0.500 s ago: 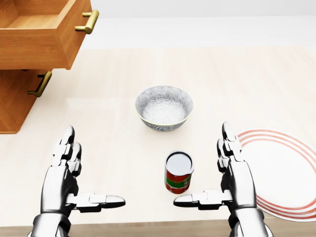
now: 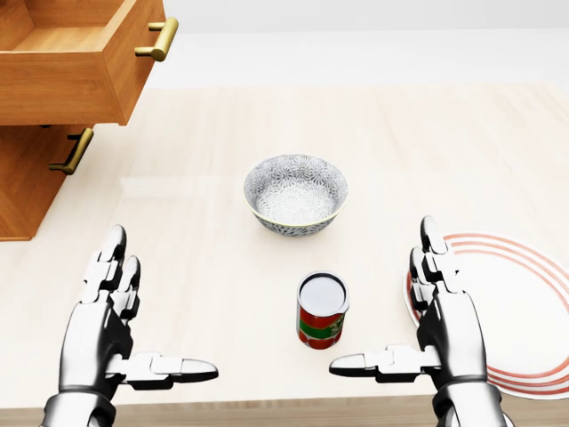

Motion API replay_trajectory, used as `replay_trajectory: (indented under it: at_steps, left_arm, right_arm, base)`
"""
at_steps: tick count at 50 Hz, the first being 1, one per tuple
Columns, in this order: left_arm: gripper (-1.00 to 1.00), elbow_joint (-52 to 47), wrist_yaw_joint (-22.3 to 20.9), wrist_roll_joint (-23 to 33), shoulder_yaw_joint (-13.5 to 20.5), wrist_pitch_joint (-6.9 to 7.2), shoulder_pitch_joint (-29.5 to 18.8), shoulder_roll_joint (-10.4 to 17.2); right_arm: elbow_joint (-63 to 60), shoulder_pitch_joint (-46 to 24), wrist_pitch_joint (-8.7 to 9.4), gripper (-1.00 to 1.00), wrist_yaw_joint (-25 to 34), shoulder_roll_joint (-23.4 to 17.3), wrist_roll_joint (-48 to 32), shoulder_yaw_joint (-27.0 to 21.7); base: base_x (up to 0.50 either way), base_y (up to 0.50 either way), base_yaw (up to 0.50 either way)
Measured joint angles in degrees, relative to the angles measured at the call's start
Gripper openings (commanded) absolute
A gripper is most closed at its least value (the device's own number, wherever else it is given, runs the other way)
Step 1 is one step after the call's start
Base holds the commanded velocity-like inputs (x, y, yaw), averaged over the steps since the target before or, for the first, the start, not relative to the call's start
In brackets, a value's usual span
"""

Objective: Put the ketchup in the top drawer of the cabinet.

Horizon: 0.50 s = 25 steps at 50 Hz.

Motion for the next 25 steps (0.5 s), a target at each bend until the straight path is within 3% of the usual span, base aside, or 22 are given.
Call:
replay_trajectory:
  at_steps: [7, 14, 19, 25]
  left_arm:
    - [1.00, -1.61, -0.63, -0.24, 0.02, 0.47, 0.78, -0.03]
    - [1.00, -7.50, -1.69, -1.02, 0.32, 1.79, 3.64, -0.09]
    - [1.00, -13.24, -2.74, -1.97, 0.99, 3.17, 6.41, -0.21]
    - [1.00, -19.59, -4.17, -3.18, 2.18, 3.29, 9.64, -0.53]
  right_arm:
    - [-0.72, 0.22, 0.51, 1.00, -0.23, -0.34, 0.45, -0.10]
    - [-7.80, 3.28, 2.49, 1.00, -0.32, -0.30, 0.31, 0.24]
    - [-15.04, 6.84, 2.49, 1.00, -0.18, -0.05, -0.21, 0.78]
    - [-24.02, 11.73, 2.49, 1.00, 0.00, 0.27, -1.17, 1.97]
  base:
    - [0.00, 0.00, 0.00]
    - [0.00, 0.00, 0.00]
    - [0.00, 0.00, 0.00]
    - [0.00, 0.00, 0.00]
